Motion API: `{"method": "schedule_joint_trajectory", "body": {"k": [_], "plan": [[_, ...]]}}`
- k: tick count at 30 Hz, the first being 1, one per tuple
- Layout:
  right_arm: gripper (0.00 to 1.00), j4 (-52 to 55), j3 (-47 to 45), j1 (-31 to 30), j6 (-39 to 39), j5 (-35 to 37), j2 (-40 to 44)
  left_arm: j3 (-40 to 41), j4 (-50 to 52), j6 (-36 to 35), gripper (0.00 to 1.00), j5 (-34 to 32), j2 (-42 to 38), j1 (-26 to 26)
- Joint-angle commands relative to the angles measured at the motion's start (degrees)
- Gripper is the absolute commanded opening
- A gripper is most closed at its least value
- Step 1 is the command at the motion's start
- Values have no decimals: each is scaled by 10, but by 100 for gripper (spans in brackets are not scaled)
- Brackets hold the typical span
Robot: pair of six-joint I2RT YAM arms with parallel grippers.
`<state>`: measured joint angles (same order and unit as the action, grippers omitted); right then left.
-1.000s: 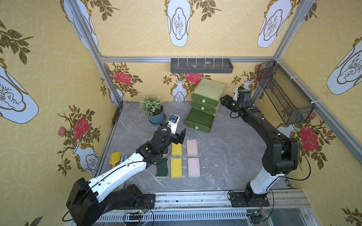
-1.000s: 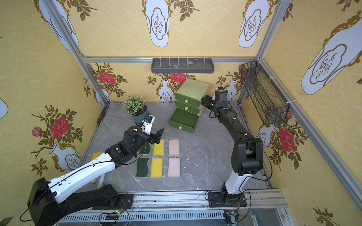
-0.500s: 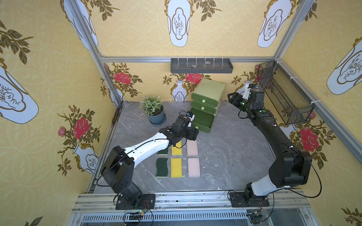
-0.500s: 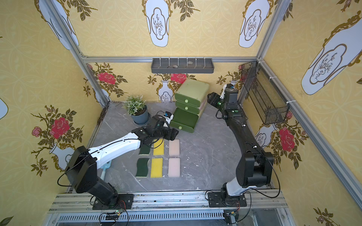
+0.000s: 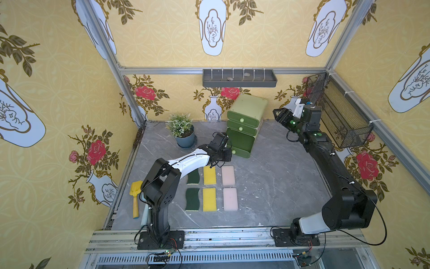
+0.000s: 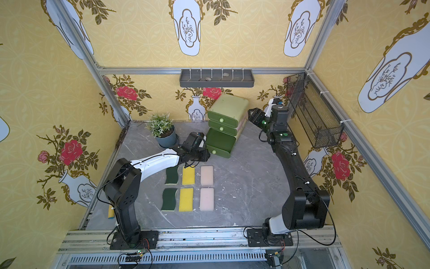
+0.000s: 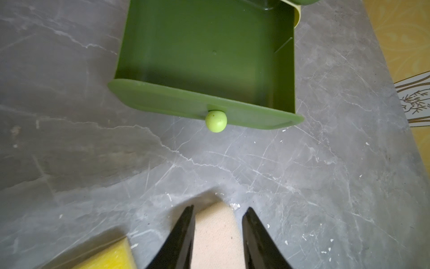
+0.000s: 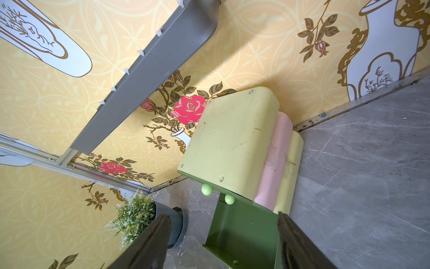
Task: Take the sponge out of the drawer
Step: Close the drawer in the storage box.
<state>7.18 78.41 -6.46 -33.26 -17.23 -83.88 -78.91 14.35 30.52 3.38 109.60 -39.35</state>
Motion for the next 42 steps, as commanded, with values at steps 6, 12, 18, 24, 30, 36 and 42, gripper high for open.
{"method": "schedule_joint_trajectory", "body": {"k": [6,12,18,24,30,36,42], "plan": [[75,-25,-1,3,-8,-14,7,-64,20,31,20,11,80,32],[76,-27,-3,5,-11,-17,6,-99,-7,63,14,32,120,50],[76,-28,-4,6,-11,-19,6,-145,-32,103,12,46,161,59],[76,-31,-5,7,-12,-22,4,-172,-73,145,11,68,185,75],[76,-33,-6,8,-14,-25,0,-179,-116,181,10,98,198,88],[76,-34,-6,10,-16,-29,-5,-208,-132,208,9,116,226,89],[76,-36,-6,10,-17,-34,-9,-251,-146,240,8,128,265,89]]}}
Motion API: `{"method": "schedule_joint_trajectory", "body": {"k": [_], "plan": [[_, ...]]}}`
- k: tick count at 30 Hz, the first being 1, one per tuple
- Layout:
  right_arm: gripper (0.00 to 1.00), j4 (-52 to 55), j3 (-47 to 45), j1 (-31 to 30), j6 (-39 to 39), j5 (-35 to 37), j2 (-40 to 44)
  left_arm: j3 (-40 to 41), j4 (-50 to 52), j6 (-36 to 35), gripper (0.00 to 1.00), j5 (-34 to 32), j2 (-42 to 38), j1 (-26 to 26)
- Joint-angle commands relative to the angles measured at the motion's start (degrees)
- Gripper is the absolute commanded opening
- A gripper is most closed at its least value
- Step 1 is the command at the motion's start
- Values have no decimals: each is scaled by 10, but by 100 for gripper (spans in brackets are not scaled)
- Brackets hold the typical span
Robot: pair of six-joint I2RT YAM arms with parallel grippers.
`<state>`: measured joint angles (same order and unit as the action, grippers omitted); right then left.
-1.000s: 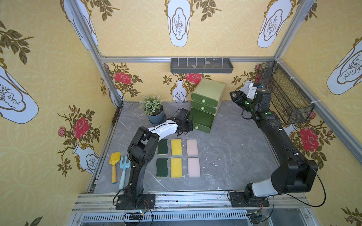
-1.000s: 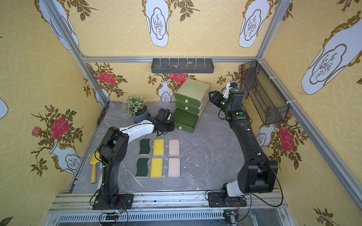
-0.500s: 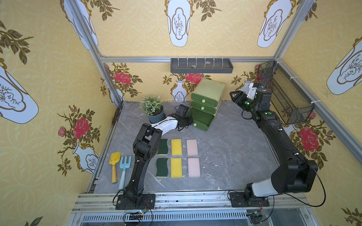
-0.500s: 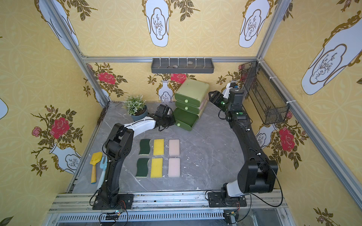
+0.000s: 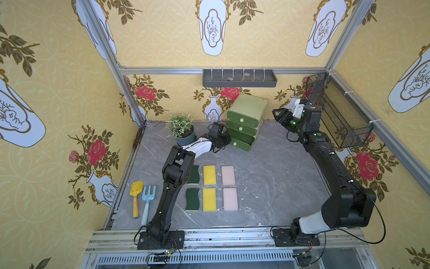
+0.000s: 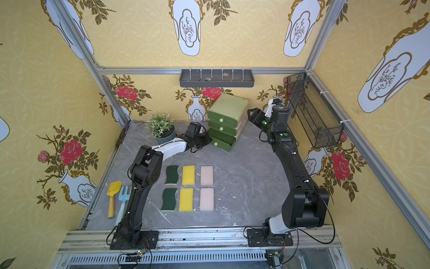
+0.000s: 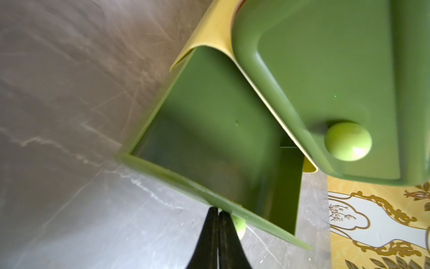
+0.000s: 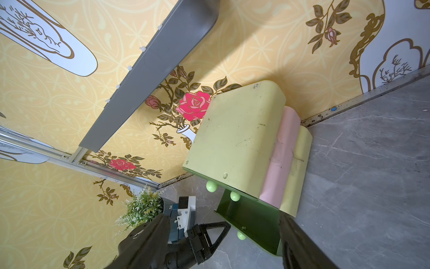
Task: Take the sponge out of the drawer
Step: Close the drawer in the storage box.
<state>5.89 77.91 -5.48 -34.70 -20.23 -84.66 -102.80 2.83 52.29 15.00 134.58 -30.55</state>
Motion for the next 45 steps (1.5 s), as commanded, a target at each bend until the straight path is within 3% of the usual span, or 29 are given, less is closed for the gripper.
{"method": "schedule_joint_trajectory", "body": {"k": [1,24,36,40,45], "plan": [[76,-24,-1,0,-3,-3,-2,-19,-35,27,8,14,20,0],[77,-26,-1,5,-9,-15,-14,-128,-128,174,8,31,137,0],[77,-27,-1,6,-11,-18,-16,-161,-132,184,13,31,154,-11],[77,-27,-1,8,-11,-20,-19,-105,-153,171,21,21,120,-10],[77,-27,-1,11,-11,-21,-31,22,-199,107,46,-26,14,-13]]}}
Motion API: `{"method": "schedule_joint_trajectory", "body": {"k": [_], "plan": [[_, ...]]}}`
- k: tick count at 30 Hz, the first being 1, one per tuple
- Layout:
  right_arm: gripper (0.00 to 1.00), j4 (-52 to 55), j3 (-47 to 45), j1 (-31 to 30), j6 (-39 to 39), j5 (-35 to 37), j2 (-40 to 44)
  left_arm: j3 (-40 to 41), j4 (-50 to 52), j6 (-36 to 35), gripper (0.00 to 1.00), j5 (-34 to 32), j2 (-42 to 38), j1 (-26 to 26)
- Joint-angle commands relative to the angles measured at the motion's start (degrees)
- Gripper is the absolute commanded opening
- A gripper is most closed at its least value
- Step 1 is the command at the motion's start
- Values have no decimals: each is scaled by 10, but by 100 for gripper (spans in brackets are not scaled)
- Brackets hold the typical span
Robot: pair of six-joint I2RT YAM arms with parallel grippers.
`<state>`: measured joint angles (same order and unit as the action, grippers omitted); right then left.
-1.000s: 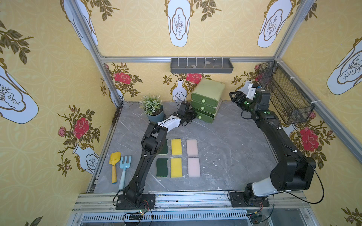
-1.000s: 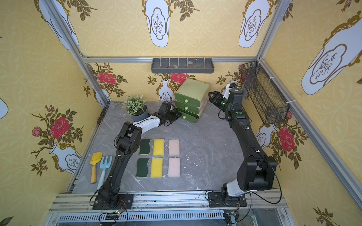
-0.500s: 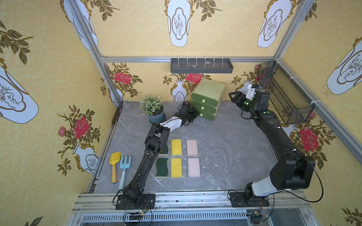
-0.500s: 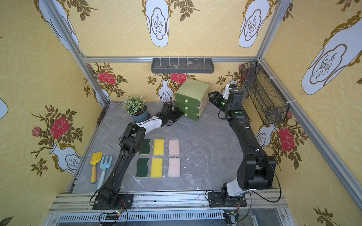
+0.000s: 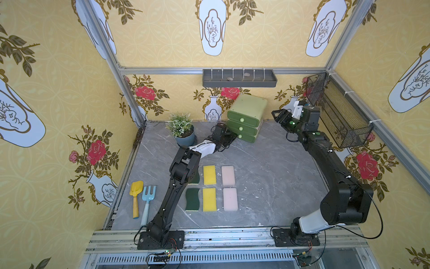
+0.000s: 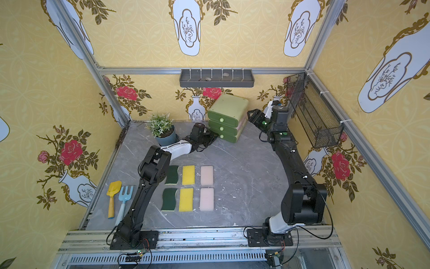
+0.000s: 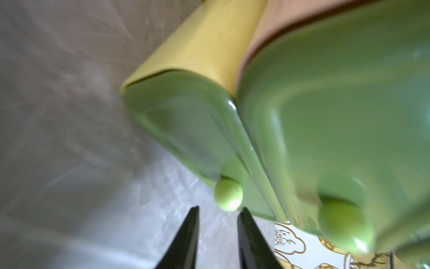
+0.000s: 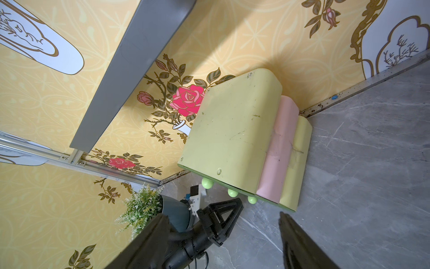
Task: Take the sponge out of the drawer
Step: Close the drawer in the storage box, then move the storage box to the center of the board.
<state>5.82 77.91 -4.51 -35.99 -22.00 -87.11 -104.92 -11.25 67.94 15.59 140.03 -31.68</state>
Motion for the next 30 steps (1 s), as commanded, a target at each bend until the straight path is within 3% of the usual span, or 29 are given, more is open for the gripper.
{"method": "schedule_joint_trajectory", "body": {"k": [1,7,10,12,17,25,30], "plan": [[78,-28,-1,1,3,-6,-11,67,-66,-68,50,-44,-66,-3],[87,-30,6,8,-6,-37,-44,195,-106,-174,75,-107,-210,-5],[95,-40,7,9,-9,-47,-59,213,-97,-238,93,-141,-265,-4],[100,-42,10,10,-11,-47,-72,197,-71,-273,100,-144,-283,2],[98,-64,36,16,-41,-70,-133,110,-6,-304,100,-93,-270,34],[100,-74,118,19,-95,-129,-227,-113,138,-271,100,29,-144,89],[100,-85,126,16,-118,-153,-248,-189,173,-263,100,66,-90,100]]}}
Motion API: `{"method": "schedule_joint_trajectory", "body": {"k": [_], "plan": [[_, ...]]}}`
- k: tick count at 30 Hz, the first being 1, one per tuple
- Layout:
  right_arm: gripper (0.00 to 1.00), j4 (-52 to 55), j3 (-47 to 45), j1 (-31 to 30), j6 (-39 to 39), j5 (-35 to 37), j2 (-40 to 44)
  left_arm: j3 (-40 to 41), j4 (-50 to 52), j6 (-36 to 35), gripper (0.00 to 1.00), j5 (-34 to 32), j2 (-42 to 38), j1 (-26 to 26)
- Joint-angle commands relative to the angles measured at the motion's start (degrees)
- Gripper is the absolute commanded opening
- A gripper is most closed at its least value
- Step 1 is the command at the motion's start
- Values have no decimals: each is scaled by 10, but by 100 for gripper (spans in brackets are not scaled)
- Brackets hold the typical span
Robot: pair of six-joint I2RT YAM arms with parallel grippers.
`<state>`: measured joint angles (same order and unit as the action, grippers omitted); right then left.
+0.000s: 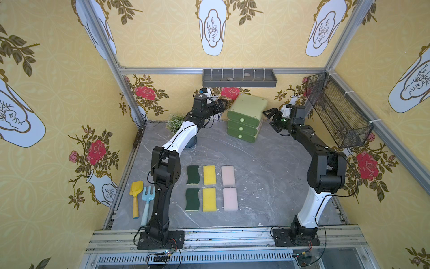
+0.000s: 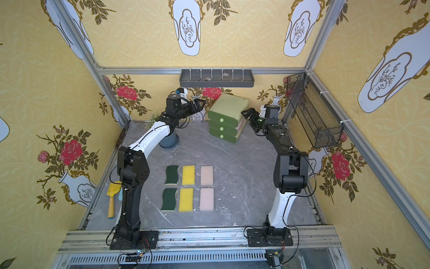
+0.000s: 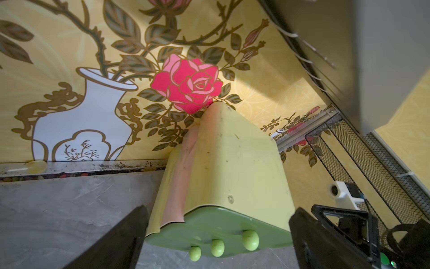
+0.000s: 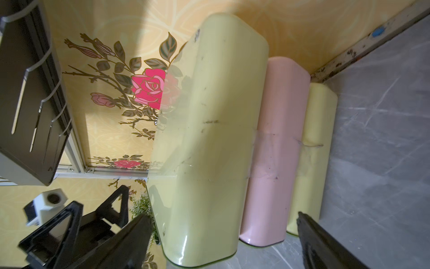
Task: Take the sponge out of the drawer
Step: Move the storage box to the center of the board.
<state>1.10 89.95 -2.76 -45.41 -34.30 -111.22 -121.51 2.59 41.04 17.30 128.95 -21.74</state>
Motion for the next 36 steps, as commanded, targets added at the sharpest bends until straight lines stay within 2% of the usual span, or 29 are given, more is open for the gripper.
{"method": "schedule_joint_trajectory", "body": {"k": [1,10,22,36], "plan": [[100,-38,8,-2,-31,-38,-11,-35,39,11,100,54,30,3],[99,-46,16,-18,-50,-60,-26,-134,63,58,100,110,112,9],[96,-50,23,-35,-60,-65,-42,-172,33,107,98,151,161,5],[92,-65,20,-44,-72,-71,-52,-183,32,111,97,149,188,-7]]}}
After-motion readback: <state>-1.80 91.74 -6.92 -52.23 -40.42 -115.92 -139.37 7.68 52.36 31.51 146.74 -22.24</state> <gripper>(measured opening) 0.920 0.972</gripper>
